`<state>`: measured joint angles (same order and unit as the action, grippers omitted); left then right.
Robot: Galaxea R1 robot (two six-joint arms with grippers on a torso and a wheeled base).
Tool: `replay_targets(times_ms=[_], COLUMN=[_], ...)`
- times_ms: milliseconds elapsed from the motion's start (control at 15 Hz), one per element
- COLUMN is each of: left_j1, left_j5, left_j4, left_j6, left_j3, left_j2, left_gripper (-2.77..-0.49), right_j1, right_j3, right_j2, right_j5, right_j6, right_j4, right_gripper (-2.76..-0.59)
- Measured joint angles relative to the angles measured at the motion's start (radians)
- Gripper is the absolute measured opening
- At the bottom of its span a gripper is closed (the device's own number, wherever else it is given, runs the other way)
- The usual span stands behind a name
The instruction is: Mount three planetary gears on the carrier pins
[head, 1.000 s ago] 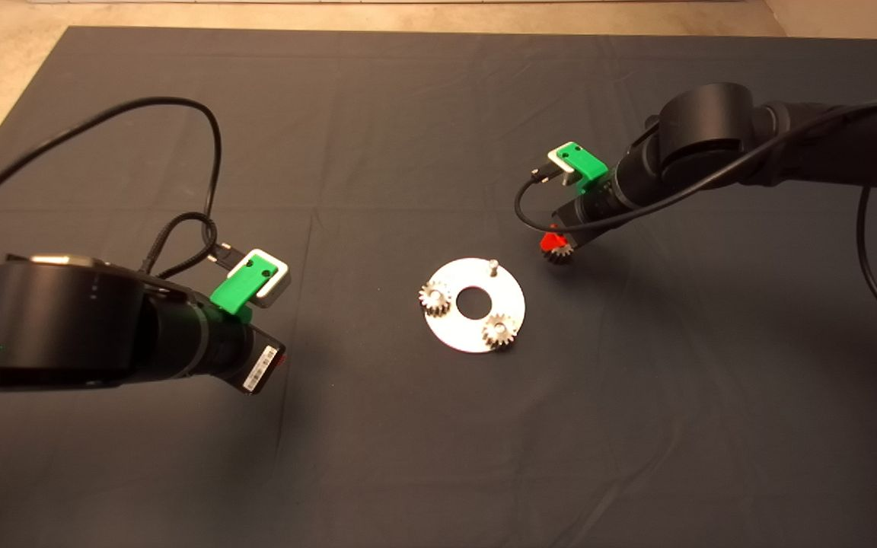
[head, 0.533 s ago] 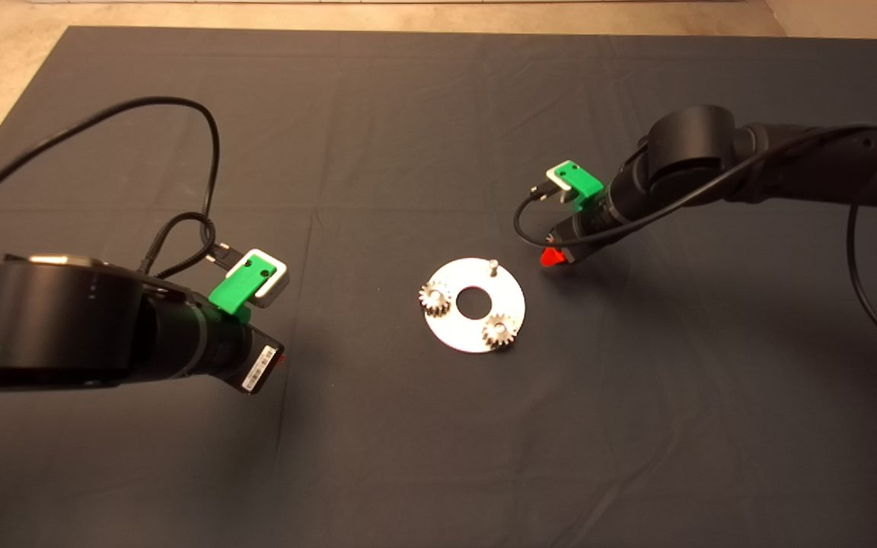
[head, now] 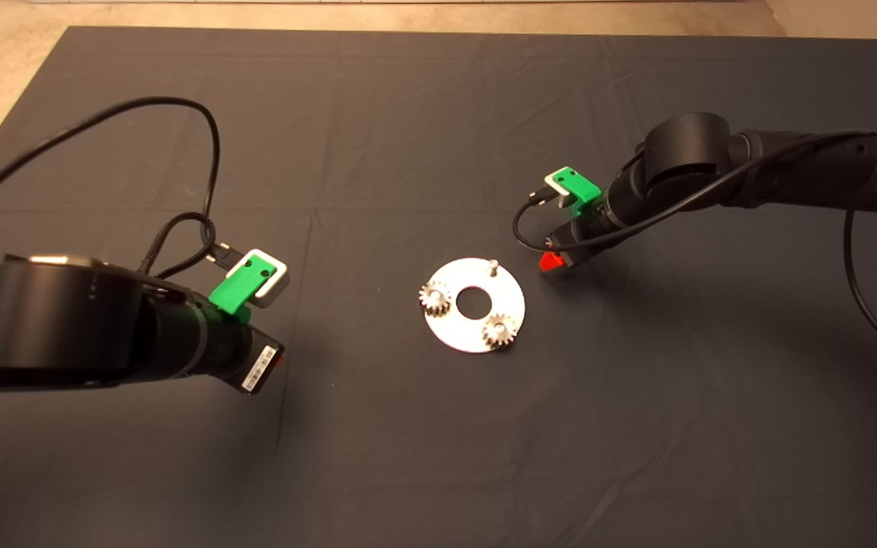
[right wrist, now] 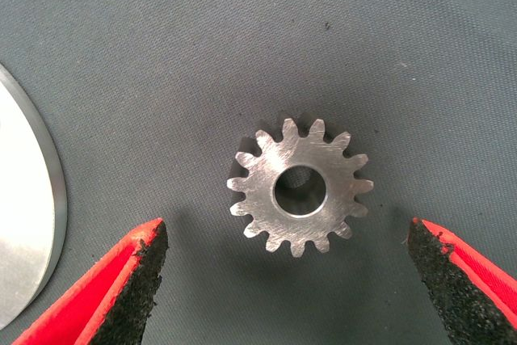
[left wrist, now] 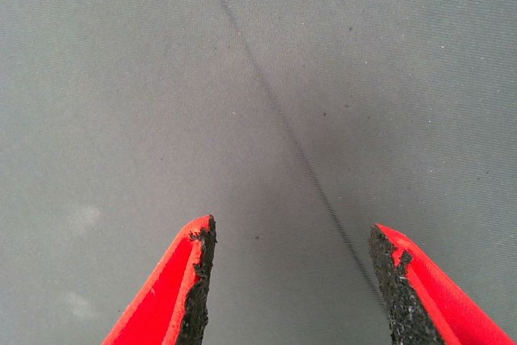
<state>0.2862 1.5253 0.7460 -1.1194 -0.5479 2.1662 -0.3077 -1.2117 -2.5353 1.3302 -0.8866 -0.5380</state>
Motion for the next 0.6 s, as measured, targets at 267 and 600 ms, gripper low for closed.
replay_targets(times_ms=[267,600], left_j1=[0.000,0.000], left_j5=[0.000,0.001], left_j4=[0.000,0.000], left_j6=[0.000,0.000], left_j3=[0.000,0.000], left_j2=[0.000,-0.014], left_gripper=[-1.95,-1.95], right_j1=[0.000,0.000], right_j3=[-0.007,-0.014], right_j2=[0.000,-0.006], right_j5=[-0.026,-0.032], right_j6=[0.003,0.003], right_j4=[0.000,0.000], right_gripper=[-1.22,-1.36])
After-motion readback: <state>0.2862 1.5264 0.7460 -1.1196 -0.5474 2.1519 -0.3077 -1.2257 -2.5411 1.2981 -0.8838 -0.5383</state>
